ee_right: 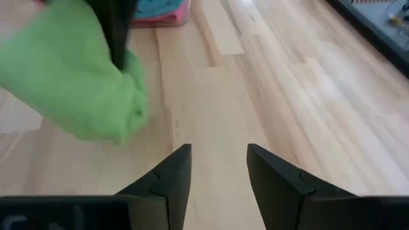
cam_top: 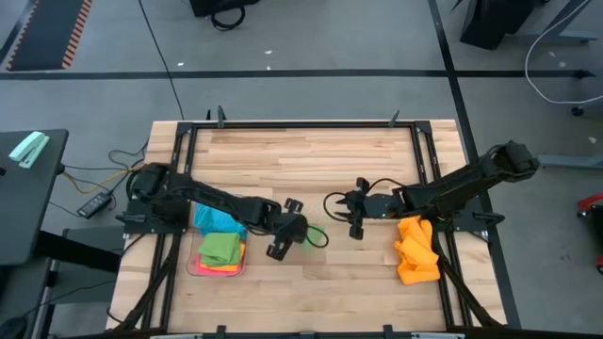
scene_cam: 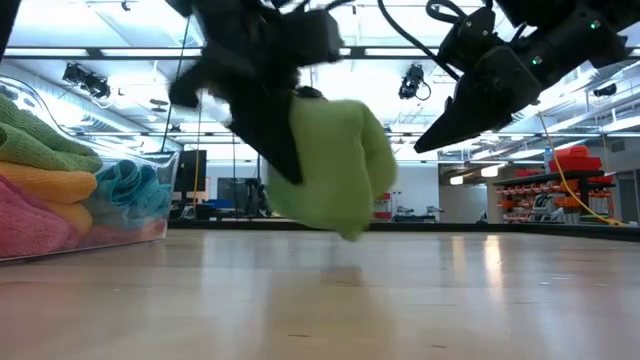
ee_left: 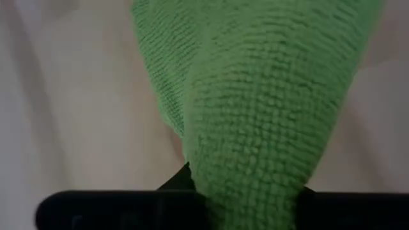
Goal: Fold microfiber towels
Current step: Put the green microfiber cloth into the transparent bin
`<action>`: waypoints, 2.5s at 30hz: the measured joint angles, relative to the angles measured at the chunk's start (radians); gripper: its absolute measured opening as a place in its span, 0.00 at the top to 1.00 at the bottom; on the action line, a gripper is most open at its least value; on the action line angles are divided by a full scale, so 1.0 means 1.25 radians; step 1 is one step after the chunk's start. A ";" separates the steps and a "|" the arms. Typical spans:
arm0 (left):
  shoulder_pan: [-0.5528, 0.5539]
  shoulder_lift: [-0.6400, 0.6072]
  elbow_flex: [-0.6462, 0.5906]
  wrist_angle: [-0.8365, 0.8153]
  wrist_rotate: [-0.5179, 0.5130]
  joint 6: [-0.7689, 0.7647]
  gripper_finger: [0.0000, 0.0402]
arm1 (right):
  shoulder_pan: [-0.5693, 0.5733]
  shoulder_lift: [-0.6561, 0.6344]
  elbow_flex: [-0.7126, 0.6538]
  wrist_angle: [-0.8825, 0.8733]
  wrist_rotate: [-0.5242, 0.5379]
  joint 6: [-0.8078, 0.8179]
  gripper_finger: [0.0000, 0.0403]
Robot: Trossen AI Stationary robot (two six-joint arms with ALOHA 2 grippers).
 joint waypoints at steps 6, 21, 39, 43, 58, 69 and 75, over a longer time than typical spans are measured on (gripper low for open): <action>0.031 -0.104 0.000 -0.150 0.210 -0.197 0.84 | -0.006 -0.003 0.000 0.002 0.005 -0.030 0.60; 0.029 -0.320 0.001 -0.517 0.381 -0.439 0.89 | -0.005 0.001 0.001 0.013 0.005 -0.044 0.60; -0.142 -0.516 0.001 -0.832 -0.219 -0.787 0.92 | 0.014 0.001 0.001 0.018 0.001 -0.032 0.60; -0.255 -0.456 0.001 -0.846 -0.369 -0.800 0.93 | 0.014 0.001 0.001 0.024 0.001 -0.024 0.60; -0.425 -0.198 -0.079 -0.864 -0.435 -0.842 0.93 | 0.020 0.001 0.001 0.024 0.005 0.026 0.60; -0.469 -0.183 -0.206 -0.865 -0.443 -0.949 0.93 | 0.045 0.001 0.001 0.024 0.039 0.068 0.60; -0.423 -0.183 -0.266 -0.864 -0.461 -1.001 0.93 | 0.044 0.001 0.001 0.026 0.045 0.068 0.60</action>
